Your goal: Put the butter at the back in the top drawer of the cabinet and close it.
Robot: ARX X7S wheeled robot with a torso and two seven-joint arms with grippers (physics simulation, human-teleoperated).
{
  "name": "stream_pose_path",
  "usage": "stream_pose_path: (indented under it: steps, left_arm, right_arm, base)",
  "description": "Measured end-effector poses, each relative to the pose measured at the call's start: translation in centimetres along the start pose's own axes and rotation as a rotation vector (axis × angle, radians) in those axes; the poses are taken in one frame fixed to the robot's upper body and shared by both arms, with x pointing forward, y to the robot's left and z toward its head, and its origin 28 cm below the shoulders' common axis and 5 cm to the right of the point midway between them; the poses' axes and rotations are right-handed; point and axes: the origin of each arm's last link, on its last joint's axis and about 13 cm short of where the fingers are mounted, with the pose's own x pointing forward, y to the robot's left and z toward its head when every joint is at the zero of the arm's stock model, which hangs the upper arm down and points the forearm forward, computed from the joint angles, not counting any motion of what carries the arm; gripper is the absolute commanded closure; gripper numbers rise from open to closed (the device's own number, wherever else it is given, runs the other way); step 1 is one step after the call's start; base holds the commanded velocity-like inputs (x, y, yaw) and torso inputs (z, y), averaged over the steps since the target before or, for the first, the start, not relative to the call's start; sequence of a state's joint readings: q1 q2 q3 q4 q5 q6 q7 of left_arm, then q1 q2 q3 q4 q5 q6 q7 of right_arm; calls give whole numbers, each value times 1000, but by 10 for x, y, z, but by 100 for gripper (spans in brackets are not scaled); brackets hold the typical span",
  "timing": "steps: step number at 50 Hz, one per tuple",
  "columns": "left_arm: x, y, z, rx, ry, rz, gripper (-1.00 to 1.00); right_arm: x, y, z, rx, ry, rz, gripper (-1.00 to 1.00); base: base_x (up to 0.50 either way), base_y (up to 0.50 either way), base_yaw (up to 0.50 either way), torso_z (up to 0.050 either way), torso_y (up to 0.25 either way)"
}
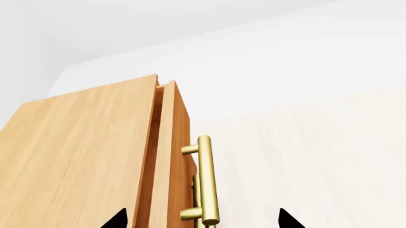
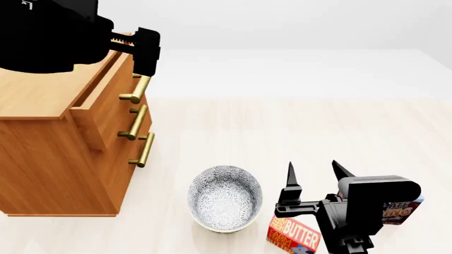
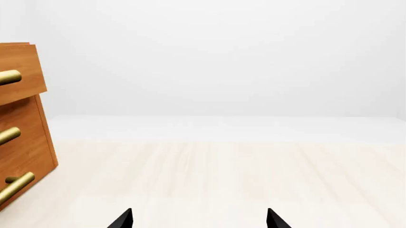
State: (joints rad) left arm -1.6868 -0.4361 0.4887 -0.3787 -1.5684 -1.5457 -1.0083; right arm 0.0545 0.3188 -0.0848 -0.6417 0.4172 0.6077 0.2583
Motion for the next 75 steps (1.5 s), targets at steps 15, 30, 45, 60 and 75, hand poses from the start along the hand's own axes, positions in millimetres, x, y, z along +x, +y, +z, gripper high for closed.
stream_pose_path:
  steps: [15,30,45,60,75]
  left_arm:
    - [7,6,22,-15,122,4,-100]
    - [18,6,31,-22,220,-5,-100]
    - [32,6,30,-23,307,-11,-100]
    - [42,5,27,-18,356,3,-100]
    - [51,2,23,-6,390,7,-100]
  right_arm:
    - [0,-1,0,2,2,2,-100]
    - [0,-1,1,4,3,4,-100]
    - [0,-1,1,4,3,6,-100]
    - [-1,-1,1,4,3,8,-100]
    - [-1,-2,1,4,2,9,-100]
  base:
    - [0,0,0,0,0]
    - [0,0,0,0,0]
    - [0,0,0,0,0]
    - [0,0,0,0,0]
    - [0,0,0,0,0]
